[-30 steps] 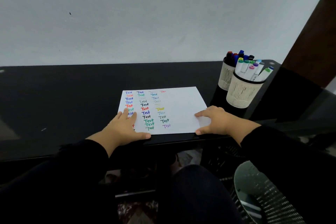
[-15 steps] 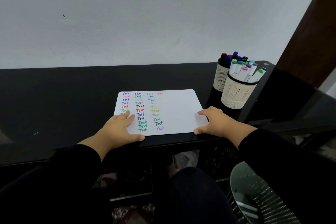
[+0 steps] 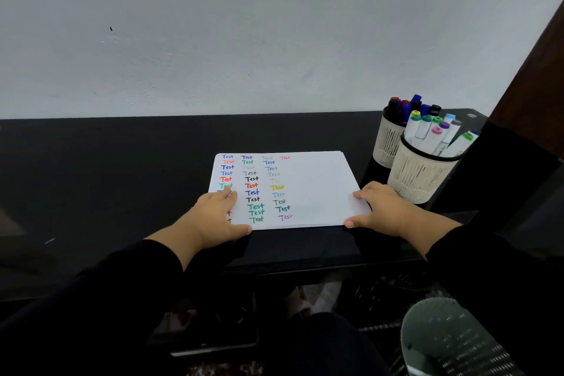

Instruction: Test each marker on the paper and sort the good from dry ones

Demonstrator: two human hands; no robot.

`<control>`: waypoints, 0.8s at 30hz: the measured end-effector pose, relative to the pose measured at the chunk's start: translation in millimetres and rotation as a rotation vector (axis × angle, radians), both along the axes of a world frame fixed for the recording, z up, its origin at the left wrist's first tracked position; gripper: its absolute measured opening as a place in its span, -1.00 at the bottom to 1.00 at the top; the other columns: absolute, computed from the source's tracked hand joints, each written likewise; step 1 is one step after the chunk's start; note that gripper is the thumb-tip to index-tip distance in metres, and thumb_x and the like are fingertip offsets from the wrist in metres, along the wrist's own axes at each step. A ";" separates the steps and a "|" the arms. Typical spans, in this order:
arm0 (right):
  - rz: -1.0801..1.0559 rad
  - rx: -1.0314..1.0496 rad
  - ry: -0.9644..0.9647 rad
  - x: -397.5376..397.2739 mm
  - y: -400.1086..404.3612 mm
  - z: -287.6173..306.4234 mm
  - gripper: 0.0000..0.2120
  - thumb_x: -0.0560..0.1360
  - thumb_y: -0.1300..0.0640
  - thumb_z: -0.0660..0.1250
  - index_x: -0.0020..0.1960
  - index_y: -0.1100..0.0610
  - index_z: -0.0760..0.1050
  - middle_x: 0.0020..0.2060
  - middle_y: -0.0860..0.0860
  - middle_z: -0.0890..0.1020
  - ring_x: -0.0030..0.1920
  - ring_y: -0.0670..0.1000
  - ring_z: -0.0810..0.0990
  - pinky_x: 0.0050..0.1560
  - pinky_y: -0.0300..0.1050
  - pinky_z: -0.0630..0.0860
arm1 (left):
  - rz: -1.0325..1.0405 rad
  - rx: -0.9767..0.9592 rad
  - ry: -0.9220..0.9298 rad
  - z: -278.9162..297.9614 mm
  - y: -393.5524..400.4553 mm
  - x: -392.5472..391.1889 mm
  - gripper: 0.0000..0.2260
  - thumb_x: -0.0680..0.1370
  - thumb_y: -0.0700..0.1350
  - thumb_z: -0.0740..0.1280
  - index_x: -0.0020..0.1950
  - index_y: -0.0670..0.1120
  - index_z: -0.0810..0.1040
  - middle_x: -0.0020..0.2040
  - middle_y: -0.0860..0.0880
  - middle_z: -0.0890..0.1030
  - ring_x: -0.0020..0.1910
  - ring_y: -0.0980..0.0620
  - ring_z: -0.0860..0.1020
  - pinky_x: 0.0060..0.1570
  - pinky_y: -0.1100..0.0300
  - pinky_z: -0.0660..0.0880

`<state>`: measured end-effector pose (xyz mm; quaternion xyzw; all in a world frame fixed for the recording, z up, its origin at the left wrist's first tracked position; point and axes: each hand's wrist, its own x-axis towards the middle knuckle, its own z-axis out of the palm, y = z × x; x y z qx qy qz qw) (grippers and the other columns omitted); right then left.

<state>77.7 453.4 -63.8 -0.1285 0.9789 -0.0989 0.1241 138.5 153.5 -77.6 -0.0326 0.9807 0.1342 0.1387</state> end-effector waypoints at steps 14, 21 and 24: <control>0.005 0.136 -0.010 -44.6 -0.1 5.0 -0.20 0.41 -0.25 0.37 0.48 0.15 0.21 0.34 0.06 0.30 0.35 0.09 0.27 0.34 -0.05 0.28 | -0.006 -0.037 -0.005 2.3 6.3 -37.7 -0.19 0.50 0.26 0.23 0.55 -0.09 -0.08 0.55 0.03 -0.06 0.51 -0.03 -0.09 0.44 0.04 0.04; -0.003 0.133 -0.015 -44.6 0.4 3.4 -0.21 0.42 -0.25 0.36 0.47 0.15 0.23 0.33 0.07 0.31 0.34 0.09 0.28 0.34 -0.04 0.29 | -0.006 -0.052 -0.013 1.3 7.1 -36.2 -0.22 0.51 0.25 0.20 0.55 -0.09 -0.08 0.55 0.03 -0.06 0.51 -0.03 -0.08 0.43 0.03 0.06; -0.009 0.118 0.001 -38.6 1.5 5.9 -0.21 0.43 -0.25 0.34 0.48 0.16 0.21 0.35 0.08 0.31 0.35 0.10 0.28 0.35 -0.04 0.29 | 0.000 -0.049 -0.006 1.1 7.8 -32.0 -0.23 0.52 0.26 0.19 0.55 -0.08 -0.09 0.55 0.04 -0.07 0.51 -0.02 -0.08 0.44 0.03 0.05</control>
